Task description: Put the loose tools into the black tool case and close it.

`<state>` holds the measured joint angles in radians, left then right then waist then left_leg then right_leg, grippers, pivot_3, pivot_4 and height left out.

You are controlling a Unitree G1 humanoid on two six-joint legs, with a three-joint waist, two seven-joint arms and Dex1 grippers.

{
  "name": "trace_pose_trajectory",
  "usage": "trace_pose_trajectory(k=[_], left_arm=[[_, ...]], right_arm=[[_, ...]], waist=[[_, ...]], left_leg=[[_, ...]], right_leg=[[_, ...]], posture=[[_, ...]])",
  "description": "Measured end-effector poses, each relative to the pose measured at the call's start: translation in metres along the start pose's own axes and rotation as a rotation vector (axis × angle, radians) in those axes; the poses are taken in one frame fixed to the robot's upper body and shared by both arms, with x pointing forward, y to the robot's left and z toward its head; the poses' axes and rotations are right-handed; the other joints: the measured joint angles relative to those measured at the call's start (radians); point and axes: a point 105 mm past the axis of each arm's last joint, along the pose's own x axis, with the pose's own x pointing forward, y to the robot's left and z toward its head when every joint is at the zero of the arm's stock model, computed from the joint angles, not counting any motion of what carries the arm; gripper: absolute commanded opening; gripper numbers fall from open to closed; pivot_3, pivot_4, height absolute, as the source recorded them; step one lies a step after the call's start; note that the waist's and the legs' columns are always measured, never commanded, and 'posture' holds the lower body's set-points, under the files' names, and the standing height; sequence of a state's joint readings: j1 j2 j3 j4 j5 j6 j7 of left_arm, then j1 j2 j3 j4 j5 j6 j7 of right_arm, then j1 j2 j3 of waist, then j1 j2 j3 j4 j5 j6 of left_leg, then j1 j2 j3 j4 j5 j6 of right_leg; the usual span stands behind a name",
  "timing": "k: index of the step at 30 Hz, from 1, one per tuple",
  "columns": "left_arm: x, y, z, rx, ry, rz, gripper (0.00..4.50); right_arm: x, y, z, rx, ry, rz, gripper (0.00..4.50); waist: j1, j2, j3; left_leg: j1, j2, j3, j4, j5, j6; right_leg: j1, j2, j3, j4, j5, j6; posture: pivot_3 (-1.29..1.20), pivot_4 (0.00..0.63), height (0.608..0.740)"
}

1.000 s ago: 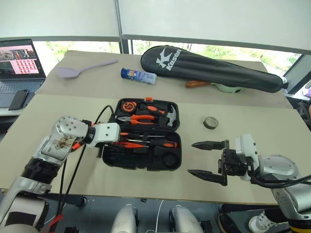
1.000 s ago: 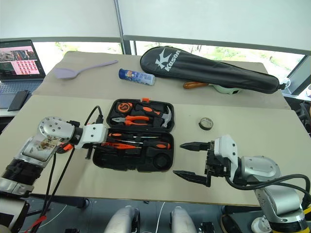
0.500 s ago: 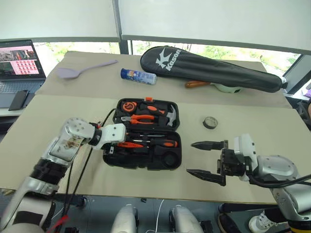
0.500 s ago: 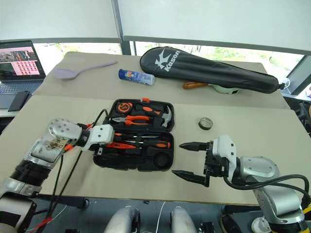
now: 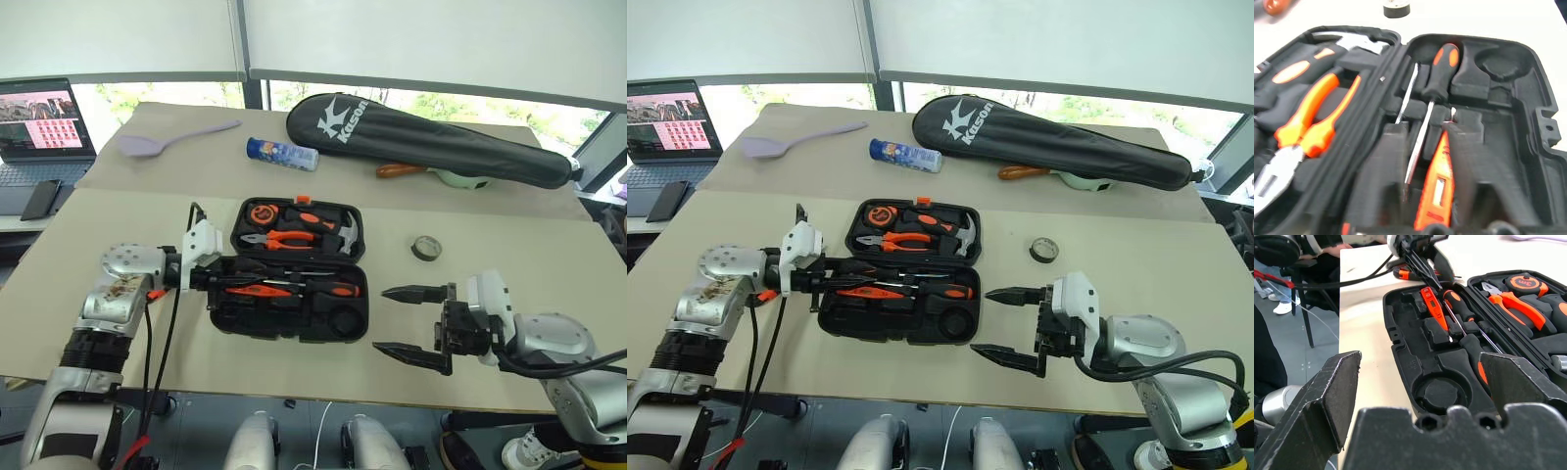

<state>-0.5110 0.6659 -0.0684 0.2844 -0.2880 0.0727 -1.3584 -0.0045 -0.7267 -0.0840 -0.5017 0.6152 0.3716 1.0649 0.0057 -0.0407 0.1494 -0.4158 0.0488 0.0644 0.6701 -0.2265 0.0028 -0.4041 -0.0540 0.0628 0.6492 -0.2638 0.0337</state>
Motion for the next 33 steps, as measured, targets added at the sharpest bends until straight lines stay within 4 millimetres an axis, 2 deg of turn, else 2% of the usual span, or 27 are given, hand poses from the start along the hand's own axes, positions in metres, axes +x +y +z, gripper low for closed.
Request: trace_pose_trajectory(k=[4,12,16,18,19,22,23,28,29,30,33], left_arm=[[0.010,-0.008,-0.019,0.025,0.089,-0.024,0.05],[0.014,-0.007,-0.024,0.043,0.096,0.031,0.05],[0.007,-0.012,-0.028,-0.008,0.089,0.074,0.05],[-0.001,-0.017,-0.029,-0.051,0.060,0.105,0.55],[-0.009,-0.020,-0.029,-0.079,0.029,0.152,0.77],[-0.040,-0.025,-0.030,-0.144,-0.020,0.307,1.88],[-0.063,-0.031,-0.032,-0.171,-0.028,0.407,2.31],[-0.126,-0.051,-0.047,-0.241,0.021,0.701,3.92],[-0.140,-0.057,-0.052,-0.270,0.008,0.786,4.37],[-0.162,-0.071,-0.064,-0.327,0.008,0.910,4.48],[-0.202,-0.100,-0.092,-0.442,0.058,1.128,4.48]], right_arm=[[0.001,-0.002,0.002,-0.008,-0.005,-0.006,4.50],[0.004,-0.005,0.004,-0.005,-0.009,-0.017,4.50],[0.008,-0.004,0.006,0.003,-0.020,0.003,4.50],[0.009,-0.003,0.007,0.008,-0.034,0.005,4.50],[0.009,-0.004,0.008,0.010,-0.050,0.003,4.50],[0.005,-0.009,0.013,-0.012,-0.146,-0.034,4.50],[-0.001,-0.011,0.012,-0.037,-0.169,-0.049,4.50],[-0.013,-0.018,0.004,-0.063,-0.191,-0.098,4.50],[-0.013,-0.018,0.004,-0.068,-0.198,-0.101,4.50],[-0.014,-0.018,0.004,-0.080,-0.209,-0.104,4.50],[-0.016,-0.019,-0.001,-0.085,-0.219,-0.134,4.50]], waist=[[0.001,0.000,0.000],[0.003,0.001,-0.001],[-0.003,0.002,-0.002],[-0.013,0.002,-0.002],[-0.019,0.002,-0.002],[-0.031,0.002,-0.002],[-0.033,0.002,-0.002],[-0.023,0.002,-0.002],[-0.021,0.002,-0.002],[-0.021,0.001,-0.002],[-0.018,0.000,-0.002]], left_leg=[[0.000,0.000,0.000,0.000,0.000,0.000],[0.002,0.000,0.000,0.001,0.000,0.000],[0.008,0.001,0.000,0.000,0.000,0.000],[0.009,0.001,0.000,-0.001,0.000,0.000],[0.008,0.002,-0.001,-0.002,0.000,0.000],[0.007,0.003,-0.005,-0.003,0.000,0.000],[0.006,0.003,-0.005,-0.003,0.000,0.000],[0.008,0.001,-0.004,-0.004,0.000,0.001],[0.008,0.001,-0.003,-0.003,0.000,0.001],[0.009,0.002,-0.003,-0.004,-0.001,0.001],[0.009,0.002,-0.003,-0.004,-0.001,0.001]], right_leg=[[0.000,0.000,0.000,0.000,0.000,0.000],[0.002,0.000,0.000,0.001,0.000,0.000],[0.006,0.000,0.001,0.000,0.000,0.000],[0.007,0.000,0.001,0.000,0.000,0.000],[0.006,0.000,0.001,0.000,0.000,0.000],[0.003,0.000,0.002,0.001,0.000,-0.001],[0.002,0.000,0.002,0.001,0.000,0.000],[0.003,-0.005,0.002,0.000,0.001,0.000],[0.003,-0.005,0.002,0.000,0.001,0.001],[0.004,-0.005,0.002,-0.001,0.001,0.000],[0.004,-0.004,0.001,-0.001,0.000,0.000]], posture=[[0.00,0.150,0.740],[0.00,0.150,0.740],[0.00,0.150,0.740],[0.00,0.150,0.740],[0.00,0.150,0.740],[0.00,0.150,0.740],[0.00,0.150,0.740],[0.00,0.150,0.740],[0.00,0.150,0.740],[0.00,0.150,0.740],[0.00,0.150,0.740]])
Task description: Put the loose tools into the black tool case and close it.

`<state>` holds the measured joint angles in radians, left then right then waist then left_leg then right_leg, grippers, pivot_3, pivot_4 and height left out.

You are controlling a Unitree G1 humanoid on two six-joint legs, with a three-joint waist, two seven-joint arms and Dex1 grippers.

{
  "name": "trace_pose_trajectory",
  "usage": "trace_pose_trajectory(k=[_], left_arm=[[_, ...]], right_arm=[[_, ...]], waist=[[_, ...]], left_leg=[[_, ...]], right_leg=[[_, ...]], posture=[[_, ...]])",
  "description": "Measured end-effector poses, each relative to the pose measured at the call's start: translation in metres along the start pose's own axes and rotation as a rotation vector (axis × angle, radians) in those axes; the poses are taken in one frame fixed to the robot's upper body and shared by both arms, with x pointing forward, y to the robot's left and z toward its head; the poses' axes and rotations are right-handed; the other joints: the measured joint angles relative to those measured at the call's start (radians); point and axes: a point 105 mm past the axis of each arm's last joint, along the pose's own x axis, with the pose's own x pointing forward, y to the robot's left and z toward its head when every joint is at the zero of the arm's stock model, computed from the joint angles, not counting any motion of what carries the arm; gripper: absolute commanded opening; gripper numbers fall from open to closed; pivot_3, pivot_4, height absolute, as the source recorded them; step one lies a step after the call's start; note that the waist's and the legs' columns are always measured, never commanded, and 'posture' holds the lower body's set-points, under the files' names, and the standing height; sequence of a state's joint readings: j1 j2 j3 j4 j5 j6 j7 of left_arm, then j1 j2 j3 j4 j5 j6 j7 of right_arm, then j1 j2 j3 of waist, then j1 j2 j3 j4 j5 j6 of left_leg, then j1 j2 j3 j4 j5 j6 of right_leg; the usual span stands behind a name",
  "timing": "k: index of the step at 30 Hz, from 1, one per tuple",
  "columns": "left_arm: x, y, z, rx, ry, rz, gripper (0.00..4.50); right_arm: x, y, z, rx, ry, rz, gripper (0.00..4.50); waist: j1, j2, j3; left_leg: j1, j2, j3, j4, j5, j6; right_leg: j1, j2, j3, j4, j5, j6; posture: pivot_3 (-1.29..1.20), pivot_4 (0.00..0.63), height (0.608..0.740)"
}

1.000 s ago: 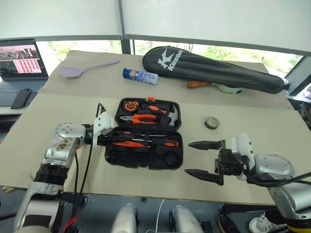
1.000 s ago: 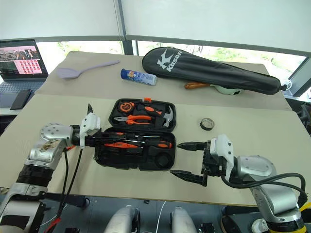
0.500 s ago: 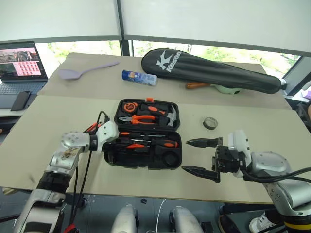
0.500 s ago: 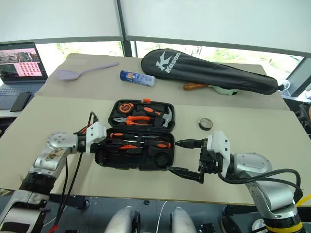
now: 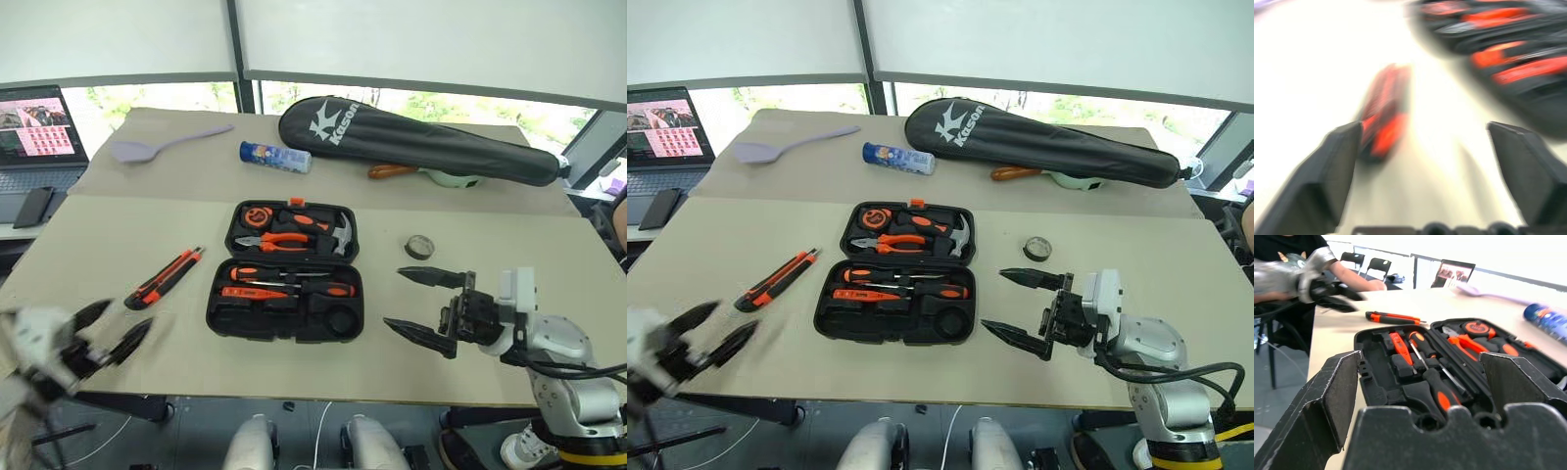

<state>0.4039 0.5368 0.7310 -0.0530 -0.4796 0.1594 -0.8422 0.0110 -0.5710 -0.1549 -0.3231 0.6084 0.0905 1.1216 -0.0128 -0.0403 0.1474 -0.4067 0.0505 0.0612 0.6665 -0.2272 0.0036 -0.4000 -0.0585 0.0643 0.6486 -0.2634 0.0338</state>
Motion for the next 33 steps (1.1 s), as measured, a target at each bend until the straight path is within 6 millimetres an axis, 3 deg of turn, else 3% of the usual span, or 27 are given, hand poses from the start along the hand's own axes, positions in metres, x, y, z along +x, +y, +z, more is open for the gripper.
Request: trace_pose_trajectory(k=[3,6,8,14,18,22,23,24,29,31,33], left_arm=[[-0.021,0.023,-0.008,-0.071,0.005,0.124,4.48],[-0.020,0.027,-0.004,-0.092,-0.009,0.129,4.48],[-0.003,0.024,0.012,-0.071,-0.034,0.070,4.48],[0.076,-0.004,0.067,0.105,-0.027,-0.184,4.48],[0.114,-0.015,0.062,0.152,0.094,-0.256,4.48],[0.134,-0.024,0.041,0.188,0.239,-0.318,4.48],[0.136,-0.024,0.042,0.195,0.249,-0.323,3.95],[0.137,-0.025,0.042,0.202,0.259,-0.330,3.82],[0.137,-0.029,0.044,0.195,0.266,-0.384,1.88],[0.136,-0.031,0.047,0.206,0.248,-0.408,1.69],[0.133,-0.037,0.063,0.212,0.155,-0.475,1.69]], right_arm=[[0.005,0.002,0.000,-0.021,-0.029,-0.021,4.50],[0.011,0.008,-0.004,-0.012,-0.035,-0.014,4.50],[0.015,0.009,-0.003,-0.011,-0.042,-0.005,4.50],[0.027,0.008,0.009,-0.052,-0.080,0.022,4.50],[0.034,0.009,0.011,-0.054,-0.091,0.038,4.50],[0.039,0.010,0.011,-0.049,-0.093,0.047,4.50],[0.039,0.010,0.011,-0.049,-0.092,0.041,4.50],[0.039,0.009,0.011,-0.052,-0.091,0.040,4.50],[0.039,0.008,0.011,-0.053,-0.087,0.013,4.50],[0.038,0.008,0.009,-0.052,-0.079,0.007,4.50],[0.035,0.009,0.006,-0.044,-0.061,-0.002,4.50]], waist=[[0.010,-0.001,-0.001],[0.017,-0.002,-0.001],[0.024,-0.002,-0.001],[0.020,-0.003,-0.002],[0.003,-0.003,-0.002],[-0.006,-0.003,-0.002],[-0.005,-0.003,-0.002],[-0.002,-0.003,-0.002],[0.000,-0.003,-0.001],[0.000,-0.003,-0.001],[0.001,-0.004,-0.001]], left_leg=[[0.001,0.000,0.003,0.000,0.000,0.000],[0.001,0.000,0.005,0.000,0.000,0.000],[0.001,0.000,0.005,0.000,0.001,0.000],[0.000,-0.001,0.007,0.000,0.001,0.000],[-0.001,-0.001,0.007,-0.002,0.001,0.000],[-0.004,-0.001,0.007,-0.003,0.001,0.000],[-0.004,-0.001,0.007,-0.003,0.001,0.000],[-0.004,-0.001,0.007,-0.003,0.001,0.000],[-0.004,-0.001,0.007,-0.003,0.001,0.000],[-0.005,-0.001,0.007,-0.003,0.001,0.000],[-0.006,-0.001,0.007,-0.003,0.001,0.000]], right_leg=[[-0.002,0.000,-0.002,0.000,-0.001,-0.001],[-0.002,-0.001,-0.002,-0.001,-0.001,-0.001],[-0.002,-0.001,-0.003,-0.001,-0.001,-0.001],[0.000,0.000,-0.003,0.000,0.000,-0.002],[-0.002,0.002,-0.002,0.001,0.000,-0.002],[-0.005,0.003,-0.001,0.000,0.000,-0.002],[-0.005,0.003,-0.001,0.001,0.000,-0.002],[-0.005,0.003,-0.001,0.001,0.000,-0.002],[-0.005,0.003,-0.001,0.001,0.000,-0.002],[-0.005,0.003,-0.001,0.001,0.000,-0.002],[-0.005,0.002,-0.002,0.000,0.000,-0.002]], posture=[[0.00,0.150,0.740],[0.00,0.150,0.740],[0.00,0.150,0.740],[0.00,0.150,0.740],[0.00,0.150,0.740],[0.00,0.150,0.740],[0.00,0.150,0.740],[0.00,0.150,0.740],[0.00,0.150,0.740],[0.00,0.150,0.740],[0.00,0.150,0.740]])
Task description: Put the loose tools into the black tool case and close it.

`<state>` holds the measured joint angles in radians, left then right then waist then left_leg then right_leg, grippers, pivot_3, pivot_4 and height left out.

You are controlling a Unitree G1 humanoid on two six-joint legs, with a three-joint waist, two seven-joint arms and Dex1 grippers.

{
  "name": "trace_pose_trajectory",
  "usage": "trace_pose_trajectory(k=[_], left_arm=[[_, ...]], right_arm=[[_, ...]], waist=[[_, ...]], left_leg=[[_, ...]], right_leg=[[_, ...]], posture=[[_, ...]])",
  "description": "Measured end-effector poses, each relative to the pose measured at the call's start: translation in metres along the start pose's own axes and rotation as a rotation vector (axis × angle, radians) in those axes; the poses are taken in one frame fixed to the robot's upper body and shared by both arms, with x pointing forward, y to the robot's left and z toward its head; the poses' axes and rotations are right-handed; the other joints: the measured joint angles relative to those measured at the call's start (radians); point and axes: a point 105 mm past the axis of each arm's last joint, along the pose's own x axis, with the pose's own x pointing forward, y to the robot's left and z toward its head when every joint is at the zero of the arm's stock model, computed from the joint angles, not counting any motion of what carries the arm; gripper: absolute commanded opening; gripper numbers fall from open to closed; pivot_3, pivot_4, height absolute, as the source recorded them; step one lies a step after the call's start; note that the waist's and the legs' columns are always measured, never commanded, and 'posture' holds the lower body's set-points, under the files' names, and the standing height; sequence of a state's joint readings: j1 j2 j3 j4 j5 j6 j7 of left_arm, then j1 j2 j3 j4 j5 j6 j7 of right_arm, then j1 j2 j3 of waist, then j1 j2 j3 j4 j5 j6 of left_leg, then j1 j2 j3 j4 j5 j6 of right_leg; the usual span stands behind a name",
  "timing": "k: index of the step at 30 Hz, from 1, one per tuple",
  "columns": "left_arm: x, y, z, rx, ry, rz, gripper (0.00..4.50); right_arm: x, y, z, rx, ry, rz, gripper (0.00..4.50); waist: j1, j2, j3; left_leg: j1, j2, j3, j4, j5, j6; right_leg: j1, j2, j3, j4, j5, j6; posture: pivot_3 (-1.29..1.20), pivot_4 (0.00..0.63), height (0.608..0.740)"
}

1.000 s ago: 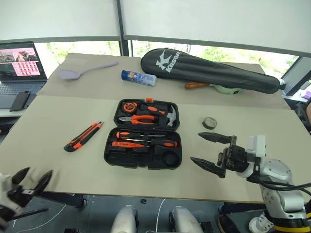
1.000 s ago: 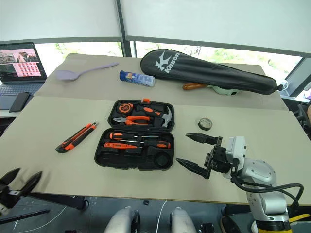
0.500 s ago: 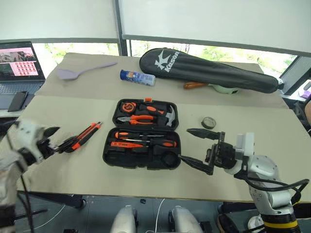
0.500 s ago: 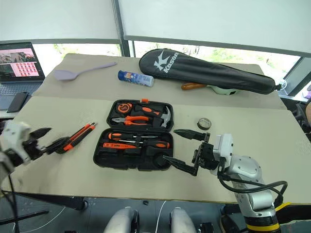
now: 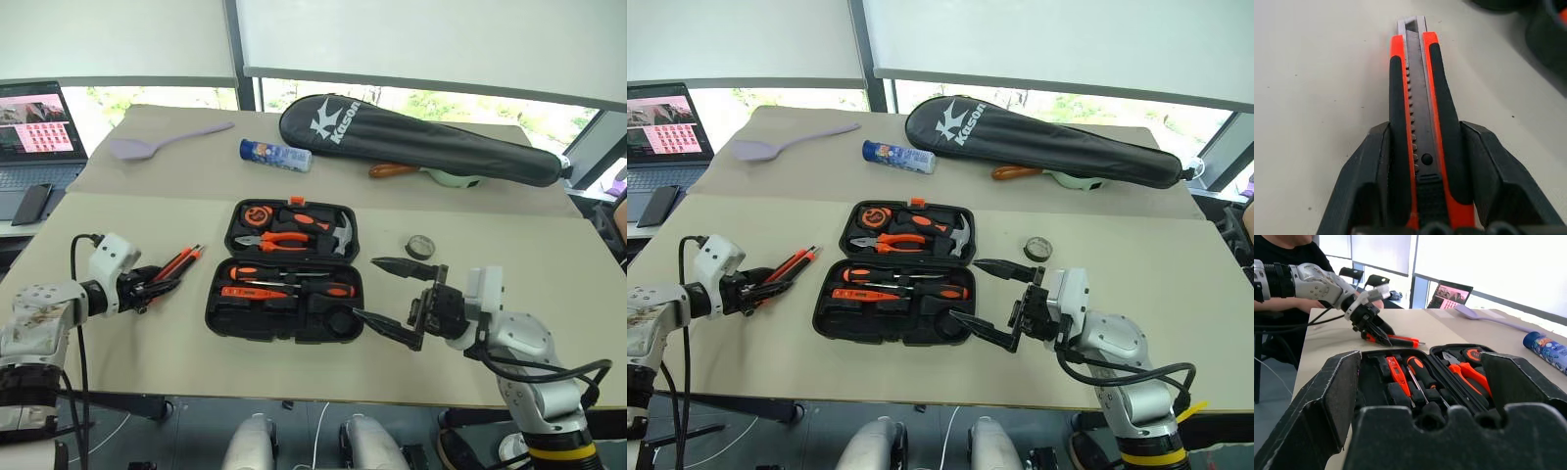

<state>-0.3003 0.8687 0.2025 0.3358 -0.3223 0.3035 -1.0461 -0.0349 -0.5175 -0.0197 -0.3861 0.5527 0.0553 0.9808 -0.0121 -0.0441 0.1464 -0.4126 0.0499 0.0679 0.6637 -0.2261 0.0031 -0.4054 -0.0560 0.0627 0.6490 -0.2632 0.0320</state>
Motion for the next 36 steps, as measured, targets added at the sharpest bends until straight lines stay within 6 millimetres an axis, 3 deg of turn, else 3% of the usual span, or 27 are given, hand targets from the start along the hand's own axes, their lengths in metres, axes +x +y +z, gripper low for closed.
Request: trace_pose_trajectory(k=[3,7,12,15,18,31,33,36], left_arm=[[-0.006,-0.014,0.032,0.115,-0.095,-0.113,1.69],[-0.001,-0.061,0.062,0.357,-0.098,-0.359,1.69],[0.030,-0.126,0.055,0.481,0.017,-0.608,1.69],[0.038,-0.145,0.043,0.508,0.095,-0.690,1.69],[0.041,-0.153,0.039,0.540,0.127,-0.724,1.69],[0.058,-0.149,0.042,0.692,0.153,-0.753,1.69],[0.058,-0.150,0.042,0.686,0.155,-0.756,2.69],[0.060,-0.146,0.044,0.651,0.140,-0.730,3.59]], right_arm=[[-0.006,-0.001,-0.002,-0.002,0.026,-0.009,4.50],[-0.014,-0.005,0.000,-0.030,0.063,-0.007,4.50],[-0.020,-0.004,-0.002,-0.031,0.097,0.018,4.50],[-0.023,-0.003,-0.003,-0.023,0.108,0.016,4.50],[-0.026,-0.003,-0.004,-0.019,0.124,0.011,4.50],[-0.029,0.000,-0.006,-0.005,0.135,0.003,4.50],[-0.029,0.000,-0.006,-0.005,0.135,0.003,4.50],[-0.029,-0.001,-0.006,-0.006,0.135,0.003,4.50]], waist=[[0.004,0.000,0.000],[0.007,0.000,0.000],[0.010,0.000,0.000],[0.002,0.000,0.001],[0.000,0.001,0.001],[0.013,0.001,0.001],[0.015,0.001,0.001],[0.015,0.001,0.001]], left_leg=[[-0.001,-0.001,0.000,0.000,0.000,0.000],[0.000,-0.001,0.000,0.001,0.000,0.000],[0.000,-0.001,0.000,0.001,0.000,0.000],[-0.001,0.000,0.000,0.001,0.000,0.000],[0.000,0.000,-0.001,0.001,0.000,0.000],[-0.001,-0.001,-0.001,0.004,0.000,0.000],[-0.001,-0.001,-0.001,0.004,0.000,0.000],[-0.001,-0.001,-0.001,0.004,0.000,0.000]], right_leg=[[0.000,-0.001,0.000,0.000,0.000,0.000],[0.001,-0.001,0.000,-0.001,0.000,0.000],[0.001,0.001,0.001,-0.001,0.000,0.001],[0.000,0.002,0.002,-0.001,0.000,0.001],[0.000,0.002,0.002,0.000,0.000,0.001],[0.002,0.002,0.002,0.000,0.000,0.001],[0.002,0.002,0.002,0.000,0.000,0.001],[0.002,0.002,0.002,0.000,0.000,0.001]], posture=[[0.00,0.150,0.740],[0.00,0.150,0.740],[0.00,0.150,0.740],[0.00,0.150,0.740],[0.00,0.150,0.740],[0.00,0.150,0.740],[0.00,0.150,0.740],[0.00,0.150,0.740]])
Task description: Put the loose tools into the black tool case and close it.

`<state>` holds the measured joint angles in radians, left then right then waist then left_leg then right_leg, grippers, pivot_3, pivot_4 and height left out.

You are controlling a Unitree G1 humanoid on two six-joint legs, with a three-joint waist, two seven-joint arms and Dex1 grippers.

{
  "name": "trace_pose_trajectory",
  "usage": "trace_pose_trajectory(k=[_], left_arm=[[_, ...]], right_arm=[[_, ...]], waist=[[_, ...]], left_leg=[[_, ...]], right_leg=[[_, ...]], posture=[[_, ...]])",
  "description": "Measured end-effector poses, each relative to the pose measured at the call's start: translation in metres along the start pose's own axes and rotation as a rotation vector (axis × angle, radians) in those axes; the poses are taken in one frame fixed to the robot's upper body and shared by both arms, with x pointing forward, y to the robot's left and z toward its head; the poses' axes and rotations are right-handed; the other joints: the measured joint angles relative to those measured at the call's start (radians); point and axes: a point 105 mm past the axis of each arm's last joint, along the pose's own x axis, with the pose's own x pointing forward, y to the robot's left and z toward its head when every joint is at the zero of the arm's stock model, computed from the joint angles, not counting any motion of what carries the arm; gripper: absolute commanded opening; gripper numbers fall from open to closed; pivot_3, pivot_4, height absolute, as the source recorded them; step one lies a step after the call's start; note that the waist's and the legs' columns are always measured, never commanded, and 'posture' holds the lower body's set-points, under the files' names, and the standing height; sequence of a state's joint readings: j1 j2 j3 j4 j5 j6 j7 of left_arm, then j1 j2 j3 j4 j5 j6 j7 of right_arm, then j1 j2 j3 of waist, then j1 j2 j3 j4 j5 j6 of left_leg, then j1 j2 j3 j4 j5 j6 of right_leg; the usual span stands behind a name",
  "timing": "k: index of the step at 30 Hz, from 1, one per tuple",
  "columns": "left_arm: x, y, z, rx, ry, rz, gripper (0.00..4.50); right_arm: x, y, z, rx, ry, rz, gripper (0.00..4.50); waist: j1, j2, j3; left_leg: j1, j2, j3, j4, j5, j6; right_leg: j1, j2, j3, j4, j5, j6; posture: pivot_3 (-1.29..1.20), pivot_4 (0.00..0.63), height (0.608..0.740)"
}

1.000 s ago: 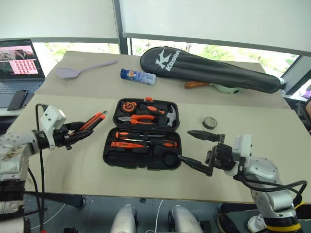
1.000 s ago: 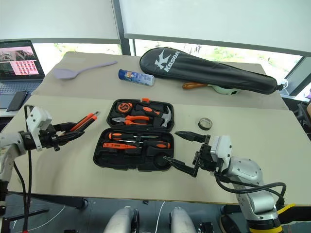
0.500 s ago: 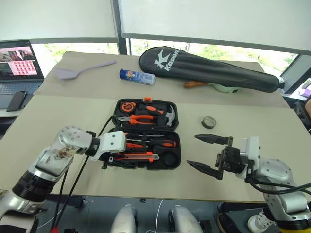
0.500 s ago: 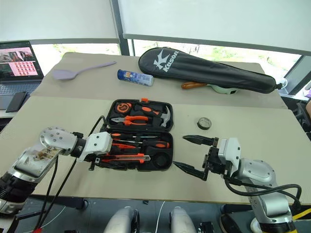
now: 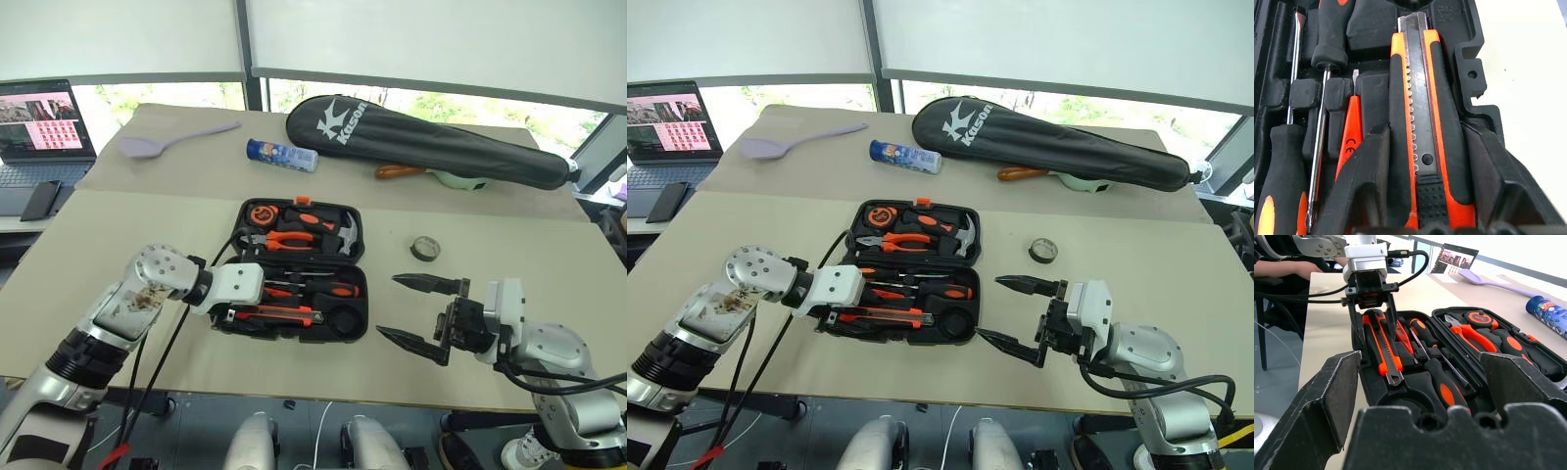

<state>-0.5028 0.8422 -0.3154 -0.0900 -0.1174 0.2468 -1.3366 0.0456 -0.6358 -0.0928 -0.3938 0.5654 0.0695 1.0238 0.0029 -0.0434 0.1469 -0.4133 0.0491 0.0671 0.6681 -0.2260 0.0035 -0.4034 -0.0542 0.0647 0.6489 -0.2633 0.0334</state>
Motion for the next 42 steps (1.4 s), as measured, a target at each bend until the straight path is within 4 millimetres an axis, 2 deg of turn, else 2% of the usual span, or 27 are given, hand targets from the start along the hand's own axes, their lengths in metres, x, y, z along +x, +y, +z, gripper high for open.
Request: trace_pose_trajectory(k=[1,4,8,9,10,12,18,19,27,33,35,42], left_arm=[[0.000,0.003,-0.001,-0.029,-0.019,0.017,3.99],[-0.003,0.007,0.006,-0.066,-0.105,0.044,3.99],[-0.019,0.014,0.020,-0.097,-0.241,0.081,3.99],[-0.024,0.017,0.023,-0.100,-0.272,0.096,3.47],[-0.025,0.018,0.024,-0.101,-0.287,0.105,3.30],[-0.025,0.016,0.025,-0.111,-0.307,0.098,2.52],[-0.006,0.000,0.016,-0.146,-0.353,0.063,0.25],[-0.003,-0.002,0.016,-0.145,-0.364,0.057,0.08],[0.021,-0.014,0.011,-0.129,-0.330,0.019,0.08],[0.027,-0.013,0.010,-0.084,-0.281,0.031,0.08],[0.030,-0.012,0.010,-0.074,-0.262,0.036,0.08],[0.034,-0.013,0.004,-0.117,-0.234,0.046,0.08]], right_arm=[[0.000,-0.001,-0.001,0.003,0.002,-0.003,4.50],[-0.001,-0.002,-0.003,0.008,0.006,-0.006,4.50],[-0.002,-0.002,-0.004,0.011,0.008,-0.009,4.50],[-0.002,-0.003,-0.004,0.014,0.010,-0.013,4.50],[-0.002,-0.004,-0.005,0.017,0.012,-0.017,4.50],[-0.003,-0.005,-0.006,0.019,0.010,-0.030,4.50],[-0.003,-0.007,-0.006,0.023,0.009,-0.052,4.50],[-0.003,-0.007,-0.006,0.023,0.009,-0.052,4.50],[-0.003,-0.008,-0.008,0.034,0.002,-0.068,4.50],[-0.003,-0.008,-0.009,0.041,-0.001,-0.081,4.50],[-0.003,-0.008,-0.010,0.043,-0.001,-0.082,4.50],[-0.002,-0.008,-0.011,0.046,-0.002,-0.087,4.50]], waist=[[0.000,0.000,0.000],[0.000,0.000,0.000],[-0.001,0.000,0.000],[-0.001,0.000,0.000],[0.000,0.000,0.000],[0.000,0.000,0.000],[0.000,0.000,0.000],[0.000,0.000,0.000],[0.003,0.000,0.000],[0.006,0.002,-0.001],[0.011,0.003,-0.001],[0.008,0.008,-0.006]], left_leg=[[0.000,0.000,0.000,0.000,0.000,0.000],[-0.002,0.000,0.000,0.000,0.000,0.000],[-0.001,0.000,-0.001,0.001,0.000,0.000],[-0.001,0.000,-0.001,0.001,0.000,0.000],[-0.001,0.000,0.000,0.001,0.000,0.000],[-0.001,0.000,-0.001,0.001,0.000,0.000],[-0.001,0.000,-0.001,0.001,0.000,0.000],[-0.001,0.000,-0.001,0.001,0.000,0.000],[-0.001,0.000,0.000,0.001,0.000,0.000],[0.002,0.000,0.000,0.001,0.000,0.000],[0.007,-0.001,0.000,0.001,0.000,0.000],[0.015,0.000,0.000,0.001,0.000,0.001]], right_leg=[[0.000,0.000,0.000,0.000,0.000,0.000],[-0.001,0.000,0.000,0.000,0.000,0.000],[-0.001,0.000,0.000,0.000,0.000,0.000],[-0.001,0.000,0.000,0.000,0.000,0.000],[-0.001,0.000,0.000,0.000,0.000,0.000],[-0.001,0.000,0.000,0.000,0.000,0.000],[-0.001,0.000,0.000,0.000,0.000,0.000],[-0.001,0.000,0.000,0.000,0.000,0.000],[0.000,0.000,0.000,0.000,0.000,0.000],[0.002,0.000,0.000,0.000,0.000,0.000],[0.009,0.000,0.000,-0.001,0.000,0.001],[0.016,-0.001,0.000,-0.001,0.000,0.001]], posture=[[0.00,0.150,0.740],[0.00,0.150,0.740],[0.00,0.150,0.740],[0.00,0.150,0.740],[0.00,0.150,0.740],[0.00,0.150,0.740],[0.00,0.150,0.740],[0.00,0.150,0.740],[0.00,0.150,0.740],[0.00,0.150,0.740],[0.00,0.150,0.740],[0.00,0.150,0.740]])
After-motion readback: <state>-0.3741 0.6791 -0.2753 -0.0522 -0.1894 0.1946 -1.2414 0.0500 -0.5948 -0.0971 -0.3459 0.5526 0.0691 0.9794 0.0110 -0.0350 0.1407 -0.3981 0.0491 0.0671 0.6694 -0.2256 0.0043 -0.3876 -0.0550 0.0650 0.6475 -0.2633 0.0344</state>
